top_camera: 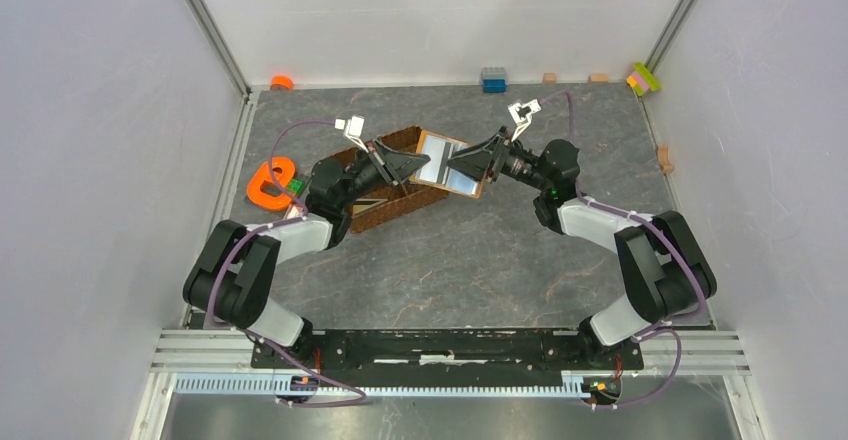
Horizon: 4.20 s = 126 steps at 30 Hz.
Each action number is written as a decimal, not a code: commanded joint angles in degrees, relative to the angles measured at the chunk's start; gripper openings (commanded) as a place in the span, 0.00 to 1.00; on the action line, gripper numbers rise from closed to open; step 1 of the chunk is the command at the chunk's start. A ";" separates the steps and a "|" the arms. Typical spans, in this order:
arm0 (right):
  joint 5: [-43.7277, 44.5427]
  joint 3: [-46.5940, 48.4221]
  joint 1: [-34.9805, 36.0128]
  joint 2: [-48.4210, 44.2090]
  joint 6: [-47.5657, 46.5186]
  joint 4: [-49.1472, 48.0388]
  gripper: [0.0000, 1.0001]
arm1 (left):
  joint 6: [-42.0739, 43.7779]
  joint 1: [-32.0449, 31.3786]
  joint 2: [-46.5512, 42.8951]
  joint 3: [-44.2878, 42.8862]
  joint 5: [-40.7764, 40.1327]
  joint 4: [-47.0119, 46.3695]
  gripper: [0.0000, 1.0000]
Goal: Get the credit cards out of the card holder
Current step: Remove the credit card from the card holder.
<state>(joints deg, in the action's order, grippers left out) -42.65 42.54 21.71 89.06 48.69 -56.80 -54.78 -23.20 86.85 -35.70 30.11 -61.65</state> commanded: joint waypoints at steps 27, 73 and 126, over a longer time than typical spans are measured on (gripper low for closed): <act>-3.86 -0.07 1.24 -0.62 9.78 -14.43 0.49 | -4.14 -0.54 1.88 -1.83 5.02 -12.78 0.02; -1.08 -0.52 -0.69 1.78 9.01 -14.46 0.00 | 0.11 -5.63 2.76 -5.98 12.83 -10.16 0.14; 19.88 -3.36 0.52 -19.31 -22.75 23.59 0.91 | 1.06 -0.60 2.04 1.12 -3.91 -9.98 0.02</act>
<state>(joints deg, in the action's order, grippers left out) -34.79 40.38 22.41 74.89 35.64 -43.07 -57.63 -23.27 89.52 -31.94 29.23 -76.07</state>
